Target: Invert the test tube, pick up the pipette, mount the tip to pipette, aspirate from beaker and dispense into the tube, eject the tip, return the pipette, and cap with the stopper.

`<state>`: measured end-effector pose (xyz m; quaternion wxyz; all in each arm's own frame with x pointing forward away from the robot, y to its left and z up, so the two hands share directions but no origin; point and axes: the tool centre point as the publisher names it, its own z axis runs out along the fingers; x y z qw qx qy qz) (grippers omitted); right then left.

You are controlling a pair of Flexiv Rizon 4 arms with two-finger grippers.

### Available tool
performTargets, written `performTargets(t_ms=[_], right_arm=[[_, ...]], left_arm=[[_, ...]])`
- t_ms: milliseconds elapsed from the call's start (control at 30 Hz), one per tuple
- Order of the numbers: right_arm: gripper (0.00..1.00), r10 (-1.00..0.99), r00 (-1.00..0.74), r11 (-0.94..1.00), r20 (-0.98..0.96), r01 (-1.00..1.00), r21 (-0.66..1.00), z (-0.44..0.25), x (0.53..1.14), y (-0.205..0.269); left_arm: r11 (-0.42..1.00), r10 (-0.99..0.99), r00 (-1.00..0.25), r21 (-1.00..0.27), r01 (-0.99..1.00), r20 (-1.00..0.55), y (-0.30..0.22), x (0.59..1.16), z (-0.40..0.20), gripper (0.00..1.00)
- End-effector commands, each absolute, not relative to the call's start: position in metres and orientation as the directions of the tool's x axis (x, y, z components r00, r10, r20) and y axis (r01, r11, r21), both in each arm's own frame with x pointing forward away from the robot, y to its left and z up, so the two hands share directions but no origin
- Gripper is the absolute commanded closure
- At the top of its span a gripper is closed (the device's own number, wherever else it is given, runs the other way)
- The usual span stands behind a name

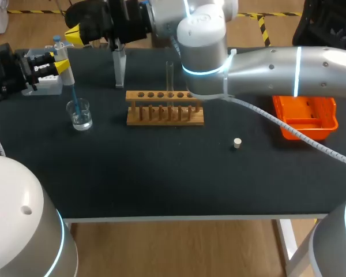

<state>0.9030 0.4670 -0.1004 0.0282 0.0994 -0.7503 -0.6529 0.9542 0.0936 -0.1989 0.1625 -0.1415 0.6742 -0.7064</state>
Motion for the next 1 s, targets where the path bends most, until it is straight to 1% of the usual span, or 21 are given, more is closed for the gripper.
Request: performTargets(t_ms=[33, 200, 1000], right_arm=[[1.0, -0.218, -0.974, 0.096, -0.064, -0.087, 0.992, -0.103, 0.915, 0.475], [1.0, -0.254, -0.967, 0.076, -0.024, -0.045, 0.996, -0.103, 0.921, 0.481], [1.0, -0.301, -0.953, 0.059, 0.016, -0.002, 0.998, -0.105, 0.94, 0.511]], left_arm=[[-0.04, -0.418, -0.908, -0.998, 0.041, -0.02, 0.094, 0.954, -0.2, 1.0], [-0.04, -0.418, -0.908, -0.998, 0.041, -0.02, 0.094, 0.954, -0.2, 1.0], [-0.04, -0.418, -0.908, -0.998, 0.041, -0.02, 0.094, 0.954, -0.2, 1.0]])
